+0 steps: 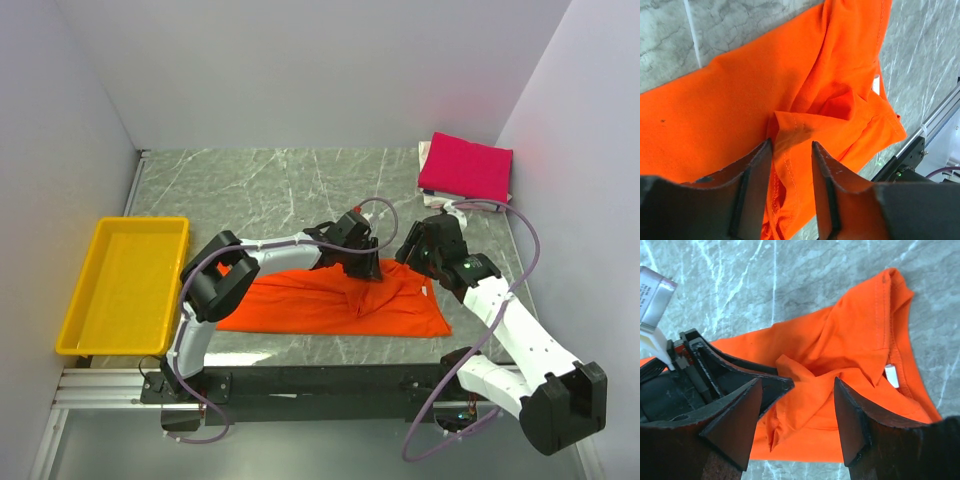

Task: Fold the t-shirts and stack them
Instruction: Fold the tshirt

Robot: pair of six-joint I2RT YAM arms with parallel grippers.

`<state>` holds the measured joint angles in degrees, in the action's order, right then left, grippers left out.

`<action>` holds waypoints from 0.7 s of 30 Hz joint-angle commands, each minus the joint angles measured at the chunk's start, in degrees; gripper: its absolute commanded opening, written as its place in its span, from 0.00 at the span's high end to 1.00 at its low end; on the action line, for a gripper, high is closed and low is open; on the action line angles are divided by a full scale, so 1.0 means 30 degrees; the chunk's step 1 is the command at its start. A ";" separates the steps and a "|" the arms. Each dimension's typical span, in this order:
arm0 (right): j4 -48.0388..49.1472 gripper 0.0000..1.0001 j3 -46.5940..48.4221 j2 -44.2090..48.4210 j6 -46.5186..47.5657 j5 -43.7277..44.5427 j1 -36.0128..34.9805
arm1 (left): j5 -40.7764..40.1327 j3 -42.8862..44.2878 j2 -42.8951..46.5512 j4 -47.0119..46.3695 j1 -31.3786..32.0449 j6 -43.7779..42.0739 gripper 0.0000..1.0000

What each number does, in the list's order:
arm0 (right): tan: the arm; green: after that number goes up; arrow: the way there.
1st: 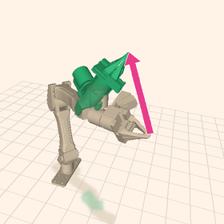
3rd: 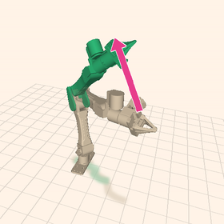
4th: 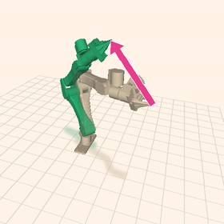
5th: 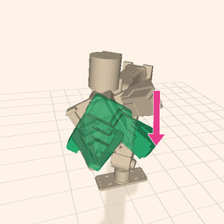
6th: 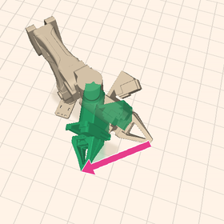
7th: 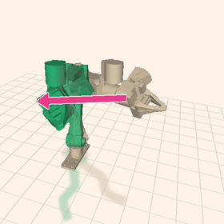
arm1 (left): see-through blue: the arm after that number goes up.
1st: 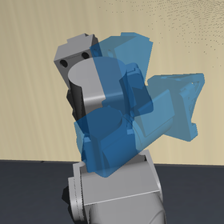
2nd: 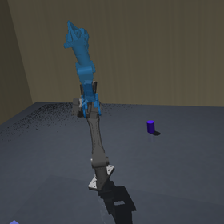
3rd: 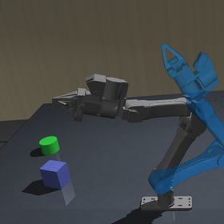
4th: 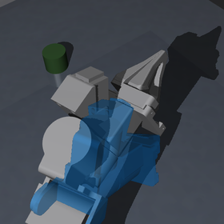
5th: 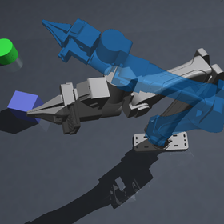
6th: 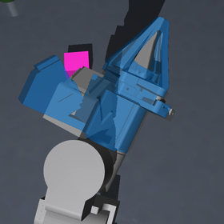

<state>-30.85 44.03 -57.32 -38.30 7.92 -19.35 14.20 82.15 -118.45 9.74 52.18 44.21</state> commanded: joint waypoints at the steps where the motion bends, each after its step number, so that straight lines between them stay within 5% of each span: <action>1: -0.0321 0.34 0.1055 0.0648 -0.0035 0.0728 0.0153 | 0.0483 0.0596 0.0285 -0.0462 0.0300 -0.0292 0.63; 11: -0.0908 0.34 0.0646 0.1616 -0.0035 0.1343 0.0270 | 0.1039 -0.0106 0.1281 -0.1455 0.1208 -0.0644 0.77; 21: -0.0878 0.34 -0.0233 0.2026 -0.0093 0.1460 0.0445 | 0.1596 -0.0957 0.1604 -0.2220 0.2788 -0.1082 0.73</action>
<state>-33.93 43.79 -52.42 -38.33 10.52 -18.48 17.15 79.59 -116.71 5.93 58.59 42.92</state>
